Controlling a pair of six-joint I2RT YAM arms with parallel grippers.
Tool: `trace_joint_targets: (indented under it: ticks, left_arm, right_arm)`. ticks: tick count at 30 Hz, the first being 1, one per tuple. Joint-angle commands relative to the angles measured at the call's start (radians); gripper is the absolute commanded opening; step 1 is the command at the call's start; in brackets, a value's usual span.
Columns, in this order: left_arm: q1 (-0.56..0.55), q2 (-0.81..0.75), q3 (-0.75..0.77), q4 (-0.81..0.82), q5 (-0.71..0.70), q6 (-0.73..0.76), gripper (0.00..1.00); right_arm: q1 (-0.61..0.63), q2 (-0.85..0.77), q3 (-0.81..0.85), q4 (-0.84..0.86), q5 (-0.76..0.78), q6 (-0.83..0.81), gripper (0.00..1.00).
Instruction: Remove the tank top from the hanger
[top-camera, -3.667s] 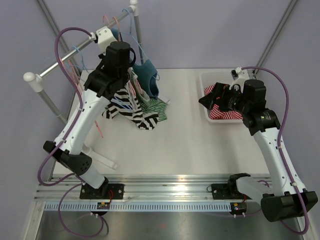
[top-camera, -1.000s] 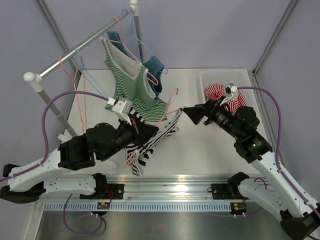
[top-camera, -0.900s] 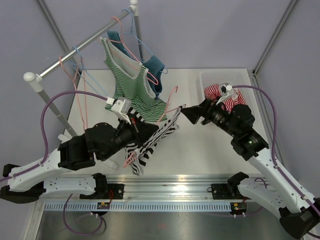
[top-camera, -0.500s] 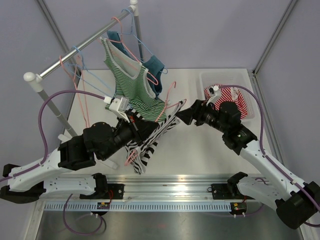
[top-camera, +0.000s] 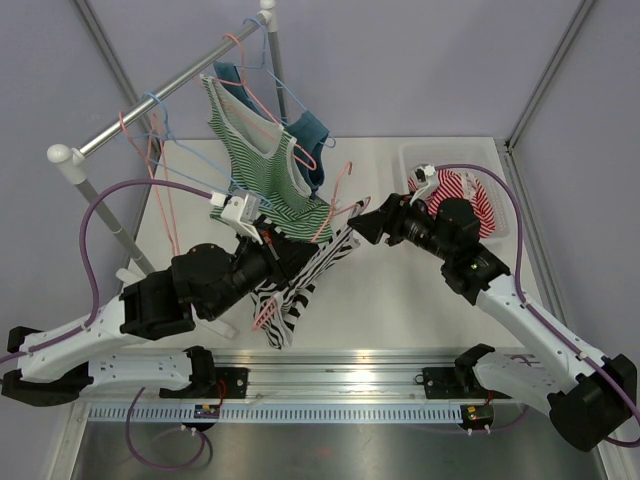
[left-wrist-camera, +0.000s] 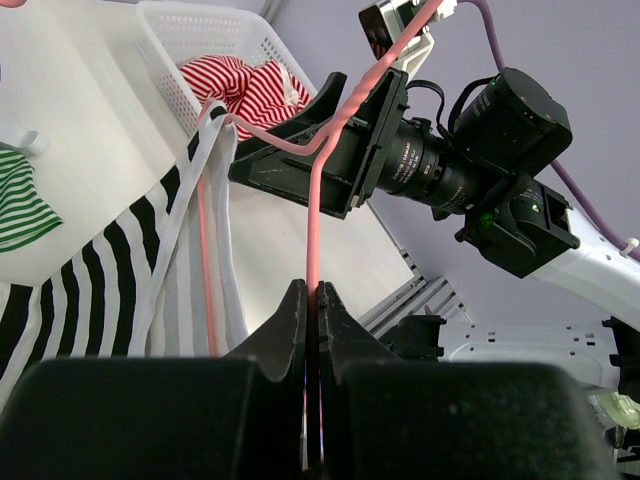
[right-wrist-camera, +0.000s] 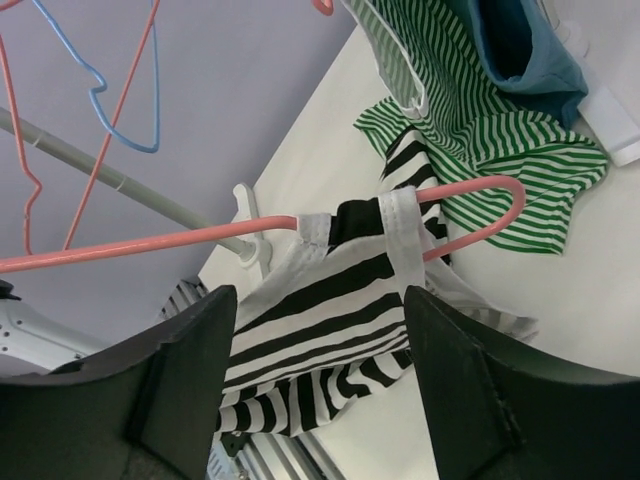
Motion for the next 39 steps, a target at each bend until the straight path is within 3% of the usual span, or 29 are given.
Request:
trace_joint_targets:
  ticks: [1, 5, 8, 12, 15, 16, 26, 28, 29, 30, 32, 39]
  left_arm:
    - [-0.005, -0.010, 0.013, 0.101, -0.040, 0.007, 0.00]
    - [-0.005, -0.020, 0.010, 0.102, -0.032, 0.005, 0.00]
    - [-0.005, -0.021, 0.005, 0.102, -0.032, 0.005, 0.00]
    - [-0.005, -0.024, 0.002, 0.104, -0.032, 0.007, 0.00]
    - [-0.005, -0.024, 0.002, 0.105, -0.029, 0.007, 0.00]
    - [-0.005, -0.026, 0.002, 0.105, -0.029, 0.007, 0.00]
    - [-0.005, -0.043, -0.001, 0.085, -0.076, 0.008, 0.00]
    - [-0.005, -0.044, -0.002, 0.084, -0.073, 0.008, 0.00]
    - [-0.005, -0.044, -0.002, 0.084, -0.069, 0.008, 0.00]
    - [-0.005, -0.047, -0.002, 0.084, -0.066, 0.010, 0.00]
    - [-0.005, -0.044, -0.001, 0.079, -0.063, 0.011, 0.00]
    - [-0.005, -0.050, 0.002, 0.050, -0.021, 0.030, 0.00]
  right_arm:
    - [0.008, 0.008, 0.058, 0.042, 0.029, -0.023, 0.72]
    - [0.009, 0.014, 0.063, 0.022, 0.070, -0.046, 0.55]
    - [0.006, 0.016, 0.061, 0.025, 0.082, -0.055, 0.52]
    - [0.008, 0.034, 0.078, 0.028, 0.066, -0.047, 0.62]
    - [0.008, 0.048, 0.085, 0.042, 0.062, -0.038, 0.64]
    - [0.008, 0.052, 0.087, 0.047, 0.052, -0.043, 0.54]
    - [0.008, 0.034, 0.070, 0.002, 0.104, -0.086, 0.30]
    - [0.006, 0.032, 0.069, -0.004, 0.119, -0.098, 0.18]
    - [0.008, 0.034, 0.072, -0.009, 0.125, -0.104, 0.05]
    - [0.006, 0.043, 0.076, -0.018, 0.151, -0.113, 0.00]
    - [0.008, 0.046, 0.092, -0.041, 0.174, -0.124, 0.00]
    - [-0.005, 0.120, 0.248, -0.264, 0.493, -0.216, 0.00]
